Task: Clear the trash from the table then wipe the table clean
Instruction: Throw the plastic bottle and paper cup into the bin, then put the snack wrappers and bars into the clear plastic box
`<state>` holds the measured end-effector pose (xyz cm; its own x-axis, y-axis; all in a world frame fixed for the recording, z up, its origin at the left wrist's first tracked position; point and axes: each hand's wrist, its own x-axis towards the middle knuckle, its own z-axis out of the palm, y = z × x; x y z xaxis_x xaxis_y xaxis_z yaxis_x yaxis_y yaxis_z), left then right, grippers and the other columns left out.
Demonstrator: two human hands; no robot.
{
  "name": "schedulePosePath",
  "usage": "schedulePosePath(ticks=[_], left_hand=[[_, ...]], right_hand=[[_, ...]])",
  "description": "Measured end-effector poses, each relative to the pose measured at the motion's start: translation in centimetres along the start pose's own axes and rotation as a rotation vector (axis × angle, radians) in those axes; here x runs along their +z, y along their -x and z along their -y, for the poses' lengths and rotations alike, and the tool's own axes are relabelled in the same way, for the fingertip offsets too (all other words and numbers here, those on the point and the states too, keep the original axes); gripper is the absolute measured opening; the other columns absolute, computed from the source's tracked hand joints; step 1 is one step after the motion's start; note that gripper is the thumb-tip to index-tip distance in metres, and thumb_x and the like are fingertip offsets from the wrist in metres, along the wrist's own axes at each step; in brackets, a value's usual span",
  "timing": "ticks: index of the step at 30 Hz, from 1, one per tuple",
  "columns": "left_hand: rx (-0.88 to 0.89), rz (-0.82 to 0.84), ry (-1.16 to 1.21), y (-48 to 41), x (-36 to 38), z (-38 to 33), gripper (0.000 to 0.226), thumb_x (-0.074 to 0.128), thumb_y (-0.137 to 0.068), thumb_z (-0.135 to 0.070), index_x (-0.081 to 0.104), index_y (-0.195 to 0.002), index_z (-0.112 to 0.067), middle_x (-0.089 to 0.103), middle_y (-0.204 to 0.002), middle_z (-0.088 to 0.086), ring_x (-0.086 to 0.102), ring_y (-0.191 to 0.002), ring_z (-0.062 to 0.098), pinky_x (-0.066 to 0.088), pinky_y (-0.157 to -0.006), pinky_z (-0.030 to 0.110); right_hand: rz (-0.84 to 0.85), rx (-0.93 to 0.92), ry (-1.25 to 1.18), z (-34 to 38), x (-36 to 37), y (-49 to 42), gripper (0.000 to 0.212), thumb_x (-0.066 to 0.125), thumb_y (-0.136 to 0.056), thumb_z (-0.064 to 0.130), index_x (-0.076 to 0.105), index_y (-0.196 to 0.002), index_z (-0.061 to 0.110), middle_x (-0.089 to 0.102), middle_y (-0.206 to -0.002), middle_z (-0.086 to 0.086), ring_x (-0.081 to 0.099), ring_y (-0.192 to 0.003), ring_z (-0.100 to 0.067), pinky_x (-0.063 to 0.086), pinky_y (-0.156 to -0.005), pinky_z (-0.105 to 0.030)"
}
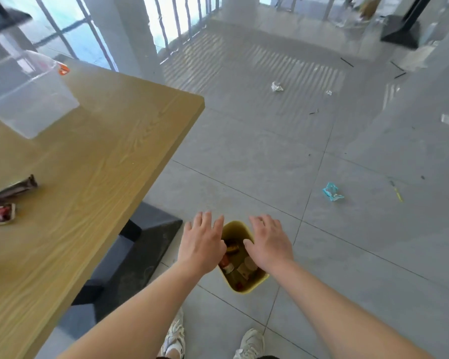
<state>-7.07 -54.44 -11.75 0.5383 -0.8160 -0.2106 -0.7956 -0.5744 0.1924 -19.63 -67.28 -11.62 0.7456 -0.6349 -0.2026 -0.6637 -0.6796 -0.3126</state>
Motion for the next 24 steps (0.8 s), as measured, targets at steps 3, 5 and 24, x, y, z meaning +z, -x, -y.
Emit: schedulePosePath(ticks=[3,5,24], left_hand=[[-0.034,-0.032,-0.021,1.8,-2.2,0.3,0.062,0.046,-0.097,-0.046,0.021,-0.151,-0.026,0.028,-0.156,0.010,0.022,-0.145,0.033,0.029,-0.116,0.052],[-0.073,-0.052,-0.018,3.1,-3.7,0.5,0.064,0.047,-0.096,-0.045,0.021,-0.151,-0.026,0.029,-0.156,0.010,0.022,-0.145,0.033,0.029,-0.116,0.051],[-0.449,-0.328,0.045,14.1,-15.7,13.6,0.069,0.053,-0.092,-0.039,0.023,-0.152,-0.023,0.029,-0.156,0.013,0.020,-0.147,0.031,0.030,-0.115,0.048]], right_hand=[[0.005,-0.046,0.006,1.4,-2.5,1.0,0.053,0.058,-0.092,0.042,0.041,-0.138,0.025,0.046,-0.137,-0.002,0.044,-0.119,-0.024,0.046,-0.092,-0.035],[-0.006,-0.077,0.006,2.5,-3.9,1.5,0.050,0.058,-0.092,0.041,0.041,-0.137,0.025,0.047,-0.136,-0.001,0.045,-0.118,-0.023,0.047,-0.090,-0.033],[-0.029,-0.494,-0.024,21.2,-9.7,-0.8,0.051,0.065,-0.088,0.035,0.045,-0.134,0.022,0.049,-0.131,-0.002,0.045,-0.114,-0.020,0.042,-0.085,-0.027]])
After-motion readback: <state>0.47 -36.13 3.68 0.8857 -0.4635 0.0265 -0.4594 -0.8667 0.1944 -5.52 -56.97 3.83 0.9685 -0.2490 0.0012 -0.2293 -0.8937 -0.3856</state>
